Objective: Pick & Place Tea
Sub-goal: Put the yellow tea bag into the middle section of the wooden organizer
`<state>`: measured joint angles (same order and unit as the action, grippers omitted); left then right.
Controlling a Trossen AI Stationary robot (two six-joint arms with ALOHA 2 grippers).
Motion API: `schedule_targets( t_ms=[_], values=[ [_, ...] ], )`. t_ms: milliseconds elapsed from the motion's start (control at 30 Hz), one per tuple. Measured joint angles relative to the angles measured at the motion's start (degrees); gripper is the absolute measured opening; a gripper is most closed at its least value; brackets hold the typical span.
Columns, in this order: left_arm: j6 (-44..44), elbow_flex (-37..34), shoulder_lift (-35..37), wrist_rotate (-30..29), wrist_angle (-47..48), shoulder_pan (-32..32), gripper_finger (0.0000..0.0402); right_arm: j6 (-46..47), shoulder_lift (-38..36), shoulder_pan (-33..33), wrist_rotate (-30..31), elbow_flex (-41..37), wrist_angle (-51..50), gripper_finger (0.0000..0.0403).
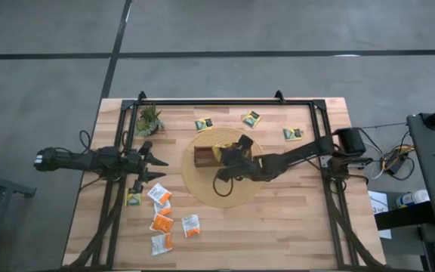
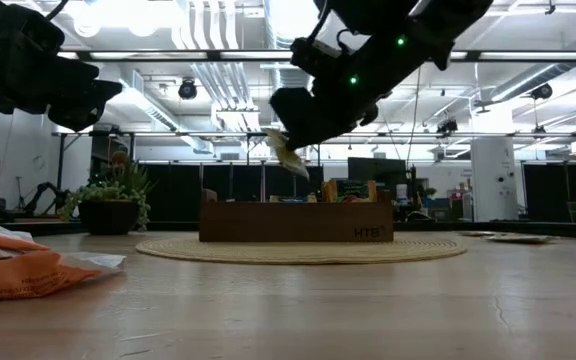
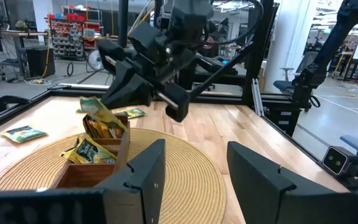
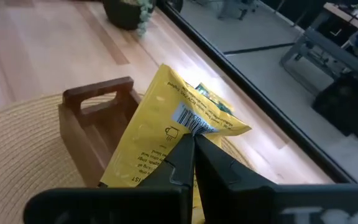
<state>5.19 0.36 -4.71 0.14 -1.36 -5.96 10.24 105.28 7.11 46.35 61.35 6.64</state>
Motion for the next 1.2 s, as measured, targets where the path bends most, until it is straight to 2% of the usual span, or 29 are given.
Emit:
schedule_targets(
  t_ms=[200,433,767,1000,1200],
  values=[
    [-0.02,0.00,-0.18,0.00,0.02,-0.01,0.0167,1.72,5.32,-0.47,2.06,3.47,-0.25,0.0008],
    [0.00,0.00,-0.35,0.00,0.04,-0.02,0.0167,3.90,9.92,-0.63,11.06,6.96,-6.50,0.0008],
    [-0.02,0.00,-0.37,0.00,0.02,-0.02,0.0167,7.17,9.66,-1.18,10.67,6.88,-8.63,0.0008],
    [-0.02,0.00,-0.37,0.00,0.02,-0.02,0.0167,2.99,9.64,-1.16,7.94,6.83,-9.47,0.0009],
    [0.00,0.00,-0.37,0.00,0.02,-0.02,0.0167,2.87,9.61,-1.16,7.80,6.81,-9.47,0.0009]
  ],
)
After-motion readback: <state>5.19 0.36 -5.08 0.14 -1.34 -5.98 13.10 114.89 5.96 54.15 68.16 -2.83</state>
